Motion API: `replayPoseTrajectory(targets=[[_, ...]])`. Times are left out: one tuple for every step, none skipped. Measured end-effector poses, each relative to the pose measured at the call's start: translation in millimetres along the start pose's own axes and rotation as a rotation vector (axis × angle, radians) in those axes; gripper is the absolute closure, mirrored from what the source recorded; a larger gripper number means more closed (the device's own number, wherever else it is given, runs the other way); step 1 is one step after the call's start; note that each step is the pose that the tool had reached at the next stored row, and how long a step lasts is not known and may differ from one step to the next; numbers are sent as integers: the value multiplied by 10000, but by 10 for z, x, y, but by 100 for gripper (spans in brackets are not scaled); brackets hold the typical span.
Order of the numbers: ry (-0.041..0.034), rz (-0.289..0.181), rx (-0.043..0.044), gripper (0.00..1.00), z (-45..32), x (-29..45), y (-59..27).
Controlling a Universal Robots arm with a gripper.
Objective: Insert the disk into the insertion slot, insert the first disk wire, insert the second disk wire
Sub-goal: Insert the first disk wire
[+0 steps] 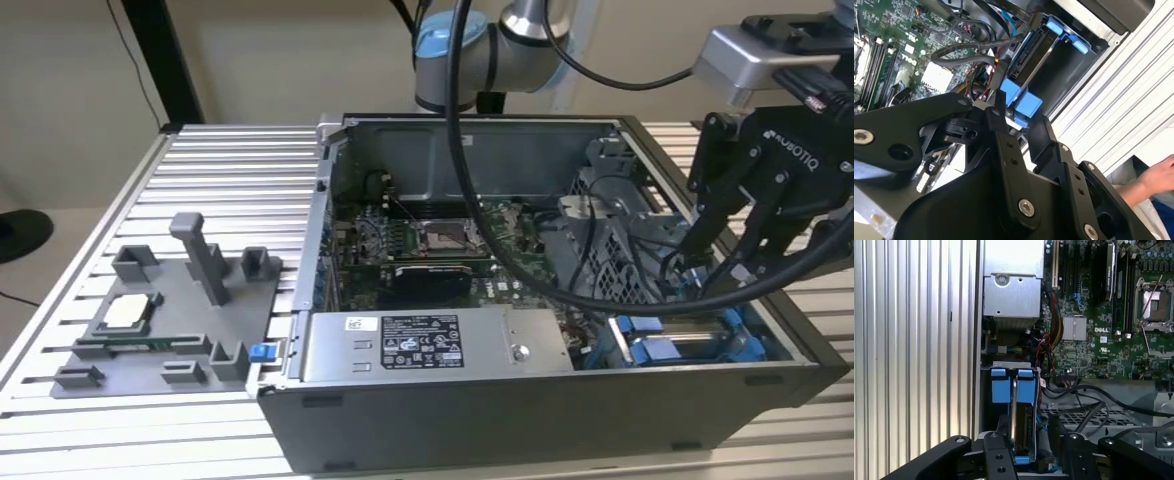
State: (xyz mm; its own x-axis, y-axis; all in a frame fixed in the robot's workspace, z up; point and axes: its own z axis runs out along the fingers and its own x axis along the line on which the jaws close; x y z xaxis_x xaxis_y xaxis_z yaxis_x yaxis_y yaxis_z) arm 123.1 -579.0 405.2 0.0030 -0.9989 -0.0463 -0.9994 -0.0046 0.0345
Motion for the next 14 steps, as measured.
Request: replayPoseTrajectory(targets=[[-1, 0, 0, 0, -14, -3, 1], [0, -1, 0, 0, -34, -9, 1], [-2, -3, 0, 0, -37, -12, 1], [-2, -7, 0, 0, -39, -15, 1], [-2, -12, 1, 0, -39, -17, 1], [-1, -25, 9, 0, -39, -20, 0], [0, -41, 24, 0, -39, -23, -1], [1, -60, 53, 0, -39, -26, 0], [2, -78, 90, 0, -39, -28, 1], [6, -101, 138, 0, -39, -31, 1], [10, -124, 193, 0, -38, -33, 0], [16, -149, 257, 0, -38, -35, 1], [21, -174, 317, 0, -37, -37, 1], [30, -205, 391, 0, -35, -39, 0]])
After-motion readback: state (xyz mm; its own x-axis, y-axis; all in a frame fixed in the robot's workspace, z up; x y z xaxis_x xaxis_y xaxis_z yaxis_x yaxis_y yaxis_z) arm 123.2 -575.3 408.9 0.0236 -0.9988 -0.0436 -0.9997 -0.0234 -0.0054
